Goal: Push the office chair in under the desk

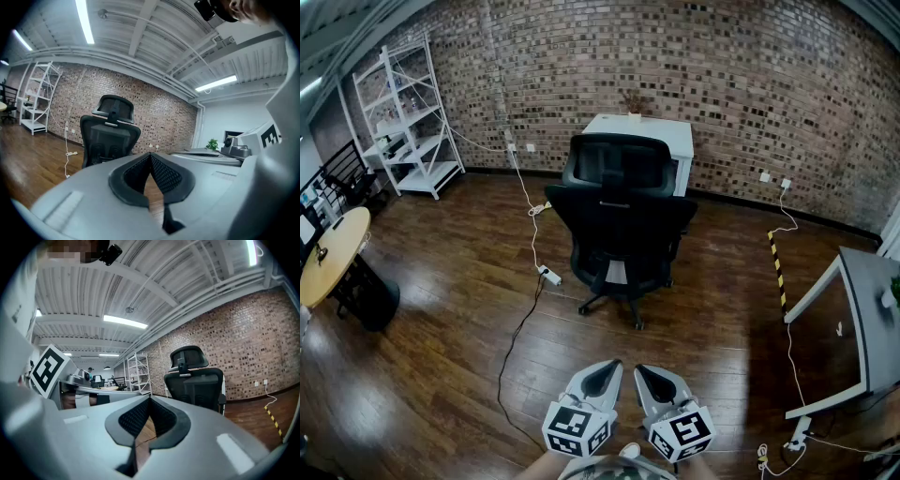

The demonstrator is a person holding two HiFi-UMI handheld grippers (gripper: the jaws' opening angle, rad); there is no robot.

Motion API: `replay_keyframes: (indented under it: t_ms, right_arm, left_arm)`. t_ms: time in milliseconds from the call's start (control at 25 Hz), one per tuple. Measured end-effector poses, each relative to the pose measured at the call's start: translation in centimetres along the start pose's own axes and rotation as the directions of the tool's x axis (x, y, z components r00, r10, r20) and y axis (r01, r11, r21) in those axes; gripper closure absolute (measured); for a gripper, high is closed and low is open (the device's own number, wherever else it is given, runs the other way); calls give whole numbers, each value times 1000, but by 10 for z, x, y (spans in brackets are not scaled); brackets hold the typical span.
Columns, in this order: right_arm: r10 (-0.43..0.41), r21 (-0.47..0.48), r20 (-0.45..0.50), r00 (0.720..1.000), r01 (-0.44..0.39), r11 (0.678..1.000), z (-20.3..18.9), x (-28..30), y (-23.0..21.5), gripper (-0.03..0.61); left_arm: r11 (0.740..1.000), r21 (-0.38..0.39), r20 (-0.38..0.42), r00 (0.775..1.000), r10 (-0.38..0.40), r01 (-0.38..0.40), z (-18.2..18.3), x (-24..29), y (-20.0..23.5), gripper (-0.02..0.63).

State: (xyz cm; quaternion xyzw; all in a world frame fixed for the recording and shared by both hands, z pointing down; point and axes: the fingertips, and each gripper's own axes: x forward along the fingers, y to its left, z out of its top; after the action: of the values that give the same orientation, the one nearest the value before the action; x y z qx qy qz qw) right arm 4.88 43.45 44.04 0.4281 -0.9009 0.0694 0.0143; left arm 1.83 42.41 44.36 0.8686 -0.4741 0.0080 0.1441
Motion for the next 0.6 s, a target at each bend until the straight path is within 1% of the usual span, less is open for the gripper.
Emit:
replay_keyframes:
  t_ms: [200,400,600]
  right_arm:
    - [13,-11,10,1000,-13,1000,5,-4,-19,577]
    - [51,-44,26,998,-50,998,13,-2,-30,577]
    - [62,-55,44,997,-60,997,25,4,-39,577]
  left_arm:
    - [1000,8,20,999,28,-28,6,13,-5,598]
    - [998,16,29,998,55,-56,7,22,-8,597]
    - [998,28,34,998,55,-56,15,35,-10,598]
